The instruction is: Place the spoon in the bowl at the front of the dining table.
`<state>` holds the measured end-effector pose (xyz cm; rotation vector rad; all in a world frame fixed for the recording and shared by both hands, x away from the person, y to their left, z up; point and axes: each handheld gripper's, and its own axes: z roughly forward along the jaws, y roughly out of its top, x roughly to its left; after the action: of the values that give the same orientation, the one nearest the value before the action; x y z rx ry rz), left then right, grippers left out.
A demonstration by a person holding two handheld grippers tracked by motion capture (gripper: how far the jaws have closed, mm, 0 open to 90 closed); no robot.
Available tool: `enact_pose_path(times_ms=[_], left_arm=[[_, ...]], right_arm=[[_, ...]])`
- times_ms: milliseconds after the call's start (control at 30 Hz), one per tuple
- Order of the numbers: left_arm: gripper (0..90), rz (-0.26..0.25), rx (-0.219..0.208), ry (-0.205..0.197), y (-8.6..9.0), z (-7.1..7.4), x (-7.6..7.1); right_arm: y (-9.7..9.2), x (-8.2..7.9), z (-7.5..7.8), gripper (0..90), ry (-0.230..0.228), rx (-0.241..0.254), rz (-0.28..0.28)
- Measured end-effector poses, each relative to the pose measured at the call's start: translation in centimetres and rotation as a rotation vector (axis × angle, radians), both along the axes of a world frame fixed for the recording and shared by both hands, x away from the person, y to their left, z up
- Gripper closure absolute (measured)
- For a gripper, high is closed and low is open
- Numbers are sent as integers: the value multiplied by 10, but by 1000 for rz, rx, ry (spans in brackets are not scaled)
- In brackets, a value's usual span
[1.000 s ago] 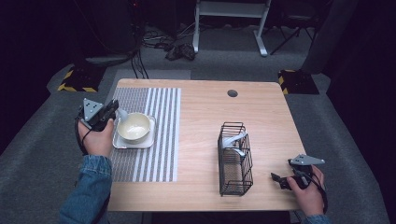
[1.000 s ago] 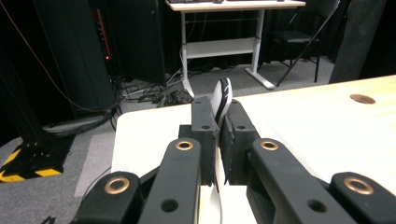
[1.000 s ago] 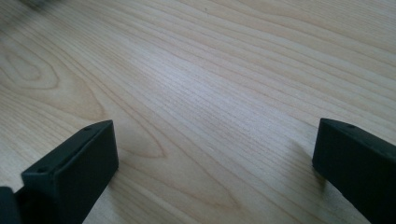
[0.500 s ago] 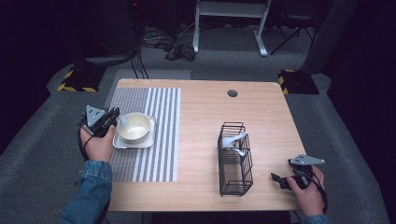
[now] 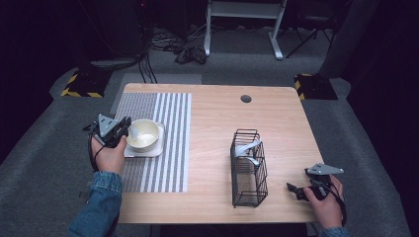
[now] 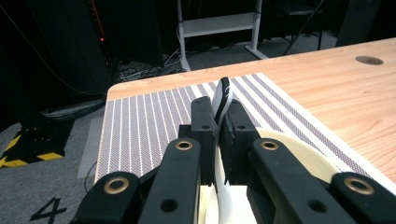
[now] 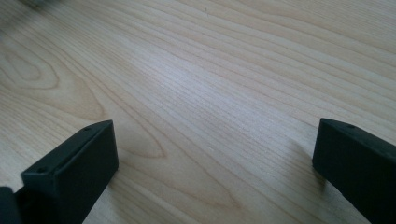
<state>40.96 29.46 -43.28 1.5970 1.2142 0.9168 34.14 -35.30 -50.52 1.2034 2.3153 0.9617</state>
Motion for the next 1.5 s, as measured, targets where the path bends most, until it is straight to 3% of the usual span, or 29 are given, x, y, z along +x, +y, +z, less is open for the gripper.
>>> enact_pose_path(times_ms=[700,1267,1500], left_arm=[[798,-46,-7,28,-21,-3,6],[726,-77,-50,54,-38,-10,9],[692,-84,-17,63,-50,-13,8]], right_arm=[[0,0,0,2,0,0,0],[0,0,0,3,0,0,0],[0,0,0,2,0,0,0]])
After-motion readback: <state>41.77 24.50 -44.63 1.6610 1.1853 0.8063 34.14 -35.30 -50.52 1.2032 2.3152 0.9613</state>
